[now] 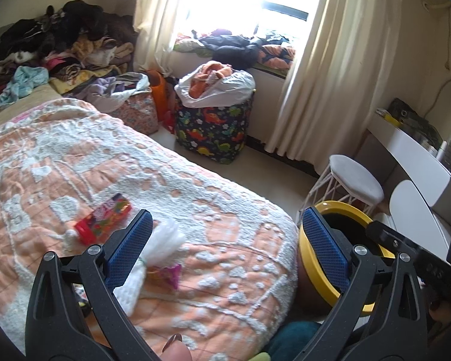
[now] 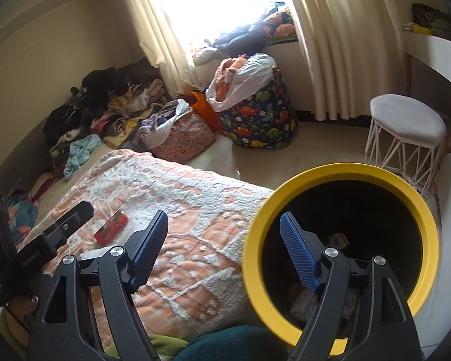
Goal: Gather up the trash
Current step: 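Move both open tools back over the red candy tube and foam net on the bed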
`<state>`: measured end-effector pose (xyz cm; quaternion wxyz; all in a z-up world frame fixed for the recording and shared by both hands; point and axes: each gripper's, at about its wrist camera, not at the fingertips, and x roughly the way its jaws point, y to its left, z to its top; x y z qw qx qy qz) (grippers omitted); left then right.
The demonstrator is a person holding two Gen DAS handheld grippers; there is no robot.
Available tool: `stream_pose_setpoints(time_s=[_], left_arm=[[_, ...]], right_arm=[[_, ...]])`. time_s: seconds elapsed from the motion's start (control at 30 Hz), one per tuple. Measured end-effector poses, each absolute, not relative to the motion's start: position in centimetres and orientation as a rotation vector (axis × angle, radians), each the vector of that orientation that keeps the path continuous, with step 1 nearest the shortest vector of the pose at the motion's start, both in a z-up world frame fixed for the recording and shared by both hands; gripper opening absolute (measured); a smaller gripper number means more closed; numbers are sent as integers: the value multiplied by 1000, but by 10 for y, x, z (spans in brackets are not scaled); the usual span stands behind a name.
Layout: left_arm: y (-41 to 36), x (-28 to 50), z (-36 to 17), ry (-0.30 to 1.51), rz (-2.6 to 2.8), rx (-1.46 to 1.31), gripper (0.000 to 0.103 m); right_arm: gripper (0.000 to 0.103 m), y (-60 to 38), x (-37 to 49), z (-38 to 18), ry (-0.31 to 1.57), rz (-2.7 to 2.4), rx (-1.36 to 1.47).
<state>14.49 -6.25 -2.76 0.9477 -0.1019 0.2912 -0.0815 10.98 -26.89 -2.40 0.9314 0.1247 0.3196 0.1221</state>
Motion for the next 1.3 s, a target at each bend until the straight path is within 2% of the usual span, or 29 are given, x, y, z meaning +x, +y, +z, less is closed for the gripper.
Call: stream_pose_setpoints(time_s=[0.6,1.07,1.3], left_arm=[[22,149,-36,610,11,-305,92],[99,158,-67,686,110,-401,91],[116,162,-81,718,97,-437,74]], right_arm=[[77,-194,94,-26,688,405,141],[77,-119,93,-40,788,550,133],[77,-86,111,-55,878,571,164]])
